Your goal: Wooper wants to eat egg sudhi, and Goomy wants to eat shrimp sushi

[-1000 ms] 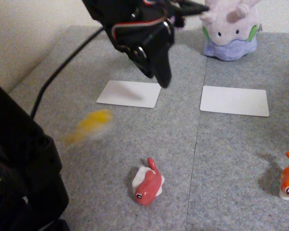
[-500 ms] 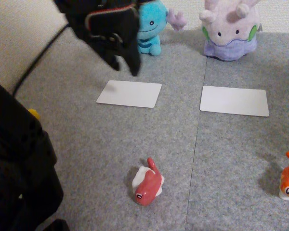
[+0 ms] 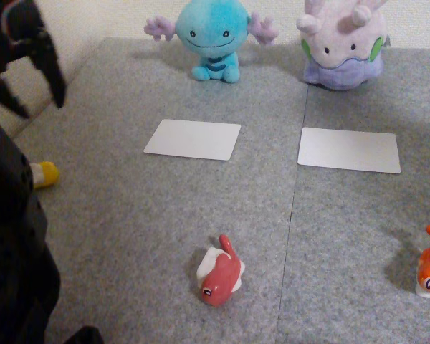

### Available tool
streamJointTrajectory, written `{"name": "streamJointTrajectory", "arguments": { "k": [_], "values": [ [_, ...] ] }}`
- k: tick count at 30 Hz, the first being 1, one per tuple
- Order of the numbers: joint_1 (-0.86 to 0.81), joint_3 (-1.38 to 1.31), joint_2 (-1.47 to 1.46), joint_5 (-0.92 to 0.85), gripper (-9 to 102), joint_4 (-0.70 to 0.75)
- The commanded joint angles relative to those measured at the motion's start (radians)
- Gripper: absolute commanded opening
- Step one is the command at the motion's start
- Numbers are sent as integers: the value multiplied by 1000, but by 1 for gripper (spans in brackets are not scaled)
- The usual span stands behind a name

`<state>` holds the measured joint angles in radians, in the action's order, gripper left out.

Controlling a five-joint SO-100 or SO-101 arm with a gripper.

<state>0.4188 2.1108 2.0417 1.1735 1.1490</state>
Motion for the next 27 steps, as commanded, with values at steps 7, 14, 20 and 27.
{"name": "streamJointTrajectory", "arguments": {
  "k": [7, 14, 20, 27],
  "values": [
    [43, -12, -40, -295, 35, 83],
    [43, -23, -298, -465, 34, 64],
    [101, -23, -382, -480, 34, -28],
    [202, -23, -387, -482, 34, -77]
  ]
}}
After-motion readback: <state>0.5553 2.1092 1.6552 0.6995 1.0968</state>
